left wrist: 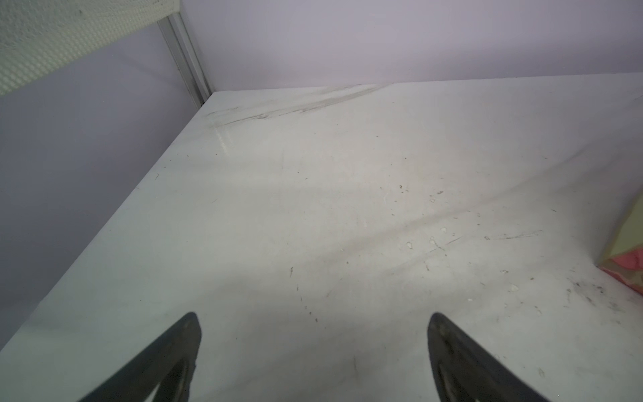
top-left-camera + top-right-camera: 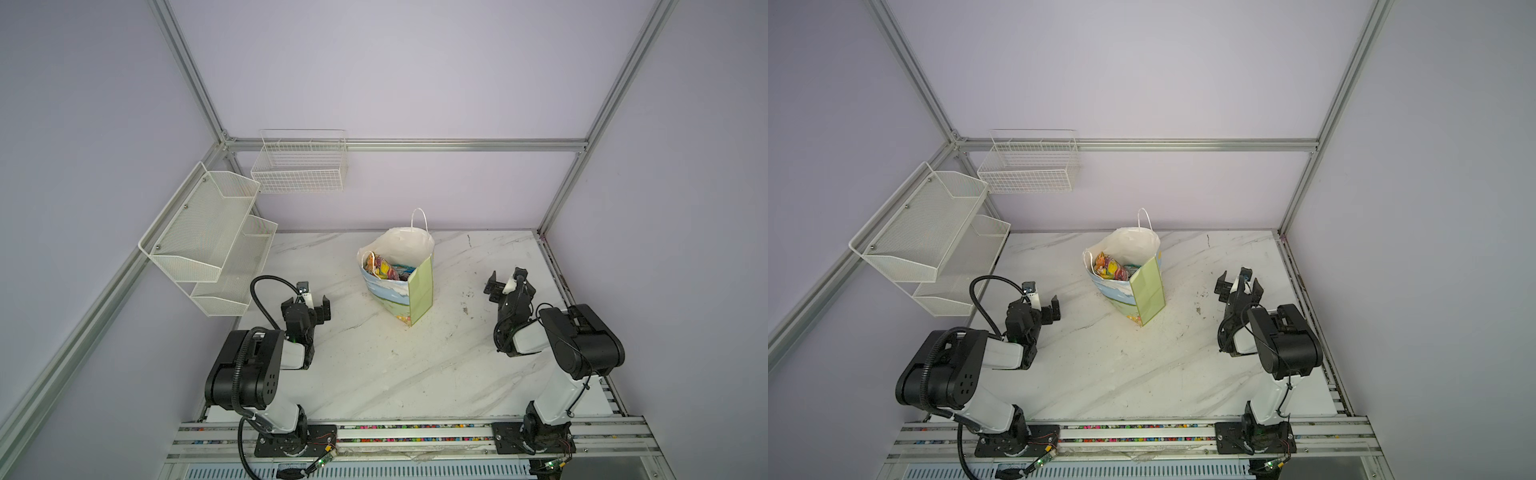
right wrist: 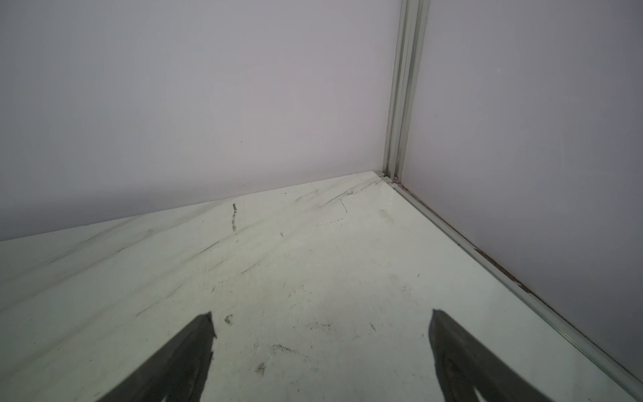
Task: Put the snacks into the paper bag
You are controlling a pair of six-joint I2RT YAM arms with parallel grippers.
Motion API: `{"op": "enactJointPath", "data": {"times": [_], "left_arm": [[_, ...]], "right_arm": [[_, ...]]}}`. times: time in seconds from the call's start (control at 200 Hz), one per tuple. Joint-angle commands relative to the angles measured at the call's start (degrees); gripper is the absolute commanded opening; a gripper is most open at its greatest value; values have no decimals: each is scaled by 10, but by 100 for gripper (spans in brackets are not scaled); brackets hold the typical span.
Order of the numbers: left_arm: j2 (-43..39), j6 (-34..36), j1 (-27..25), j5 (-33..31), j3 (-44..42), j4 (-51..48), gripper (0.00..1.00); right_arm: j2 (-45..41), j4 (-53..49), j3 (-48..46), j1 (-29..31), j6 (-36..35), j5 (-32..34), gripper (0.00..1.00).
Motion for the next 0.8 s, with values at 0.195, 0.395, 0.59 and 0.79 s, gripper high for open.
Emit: {"op": "enactJointPath", "data": {"times": [0.195,0.395,0.59,0.79], "left_arm": [[-10,-7,4,13,26,3,100],[-10,-7,6,16,27,3,100],[-10,-7,6,16,26,5,100],[-10,-6,6,15,24,8,100]], "right_arm": [[5,38,-7,1,-15,-10,97],[9,119,-48,6,-33,-38,97],[7,18,1,-1,-2,-23,97],[5,21,-1,-1,-3,-22,97]]}}
